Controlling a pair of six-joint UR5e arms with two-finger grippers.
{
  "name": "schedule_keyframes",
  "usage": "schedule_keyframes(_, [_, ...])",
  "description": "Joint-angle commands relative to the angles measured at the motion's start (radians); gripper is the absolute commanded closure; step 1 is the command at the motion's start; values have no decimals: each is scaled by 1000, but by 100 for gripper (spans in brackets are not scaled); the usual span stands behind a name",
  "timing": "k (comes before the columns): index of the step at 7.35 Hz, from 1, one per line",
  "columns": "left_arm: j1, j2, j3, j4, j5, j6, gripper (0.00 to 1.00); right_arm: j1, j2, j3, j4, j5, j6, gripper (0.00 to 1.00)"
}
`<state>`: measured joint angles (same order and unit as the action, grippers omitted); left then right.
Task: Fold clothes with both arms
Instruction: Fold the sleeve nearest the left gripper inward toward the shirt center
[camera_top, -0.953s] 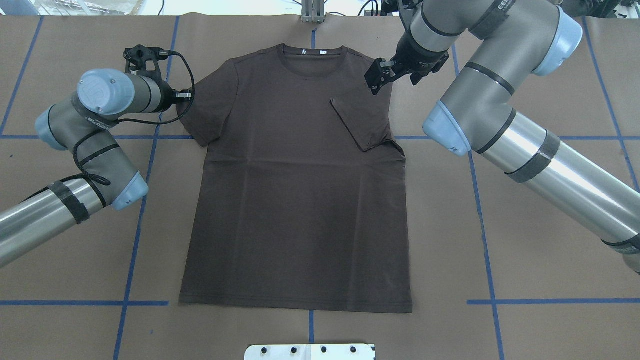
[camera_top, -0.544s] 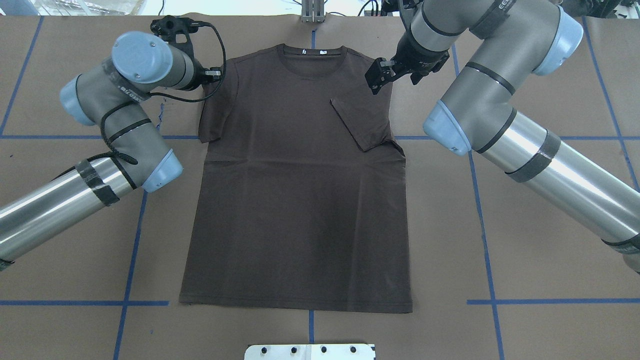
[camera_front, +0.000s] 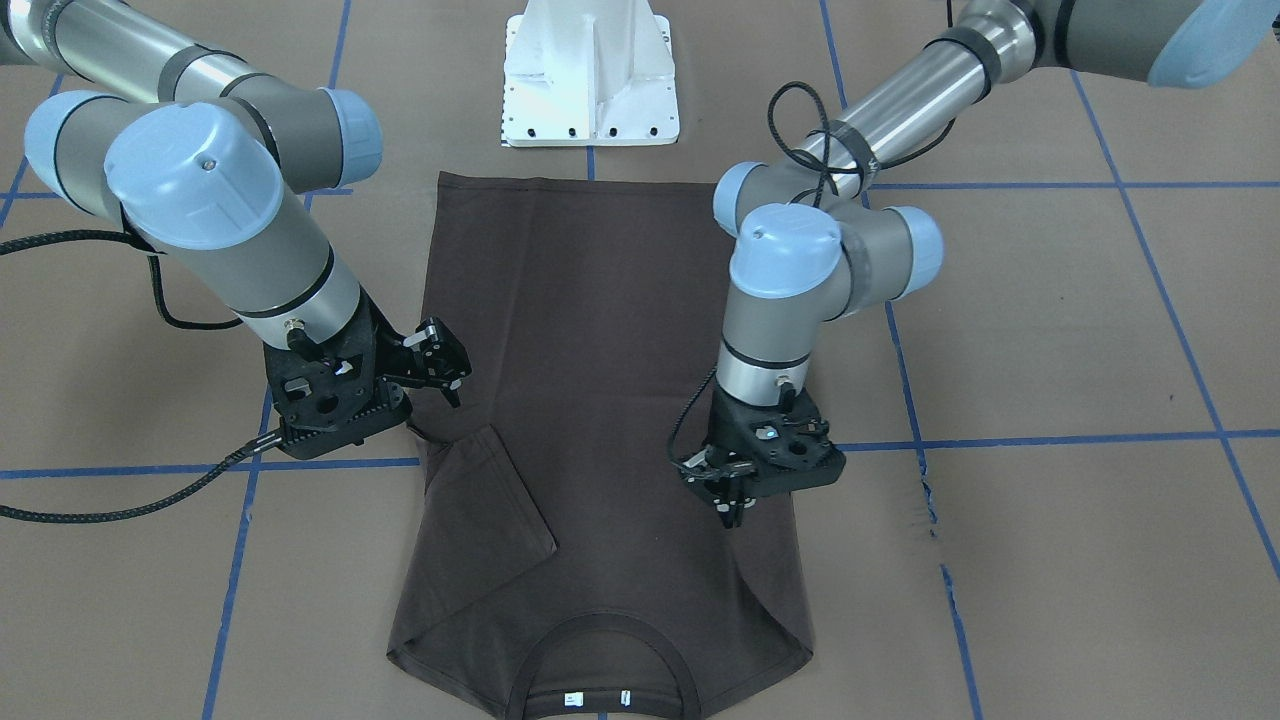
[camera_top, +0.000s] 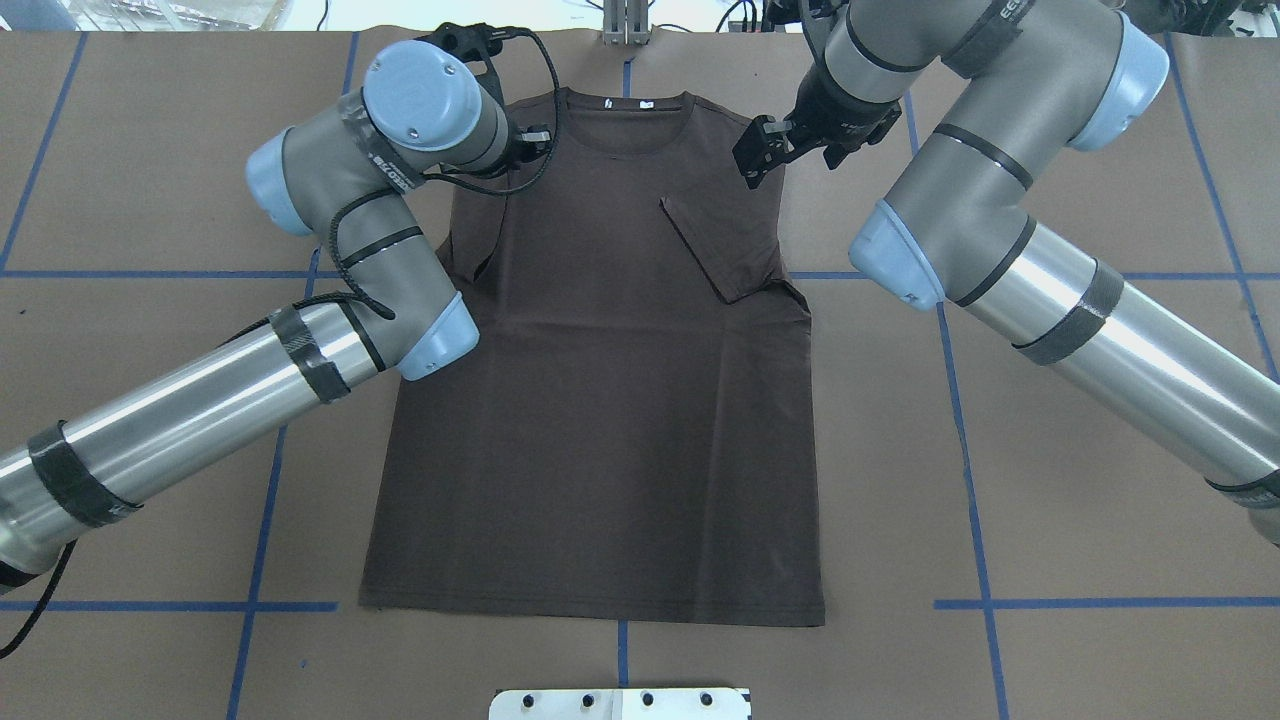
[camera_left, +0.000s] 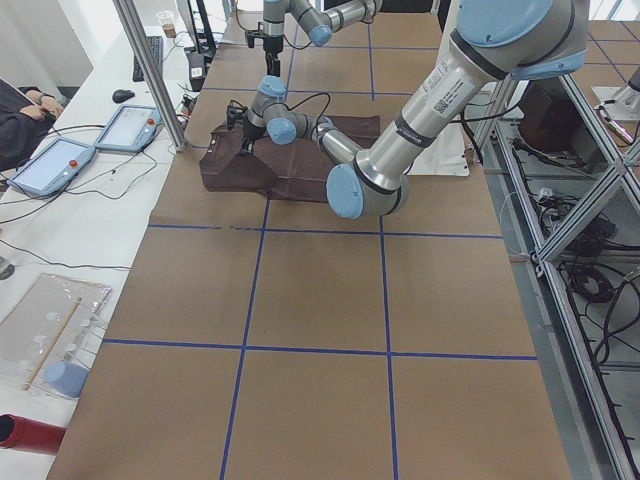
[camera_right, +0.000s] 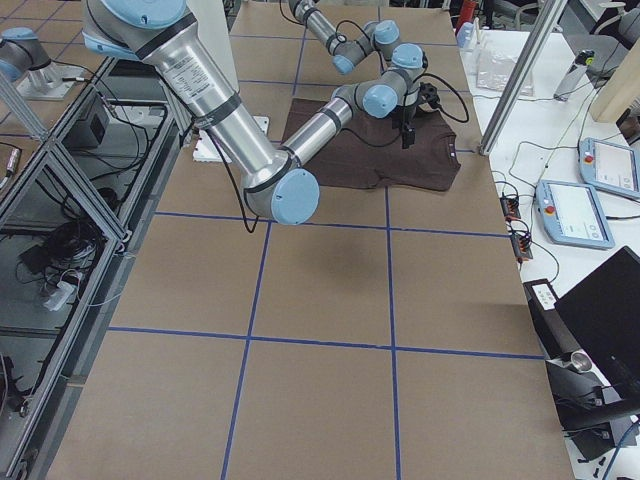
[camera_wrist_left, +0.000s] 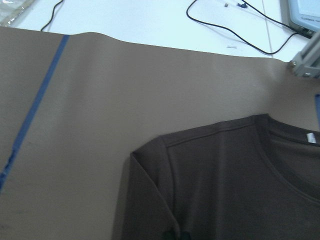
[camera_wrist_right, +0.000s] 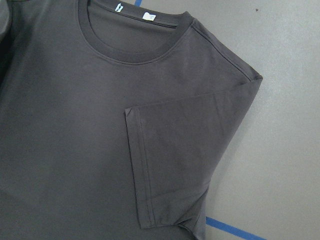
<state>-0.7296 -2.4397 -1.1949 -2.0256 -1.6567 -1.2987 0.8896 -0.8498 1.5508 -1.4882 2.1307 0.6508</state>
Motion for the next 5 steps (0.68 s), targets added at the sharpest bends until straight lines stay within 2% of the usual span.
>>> schedule_keyframes(1, [28, -35, 37, -5, 2, -17, 100, 0, -5, 0, 0, 0, -3, 0])
schedule_keyframes(2, [39, -41, 40, -7, 2, -16, 54, 2, -5, 0, 0, 0, 0, 0])
schedule_keyframes(3, [42, -36, 38, -21, 6, -7, 1, 2, -6, 0, -6, 2, 3, 0])
schedule_keyframes(5, [39, -35, 29, -44, -6, -2, 0, -6, -14, 5, -1, 2, 4, 0])
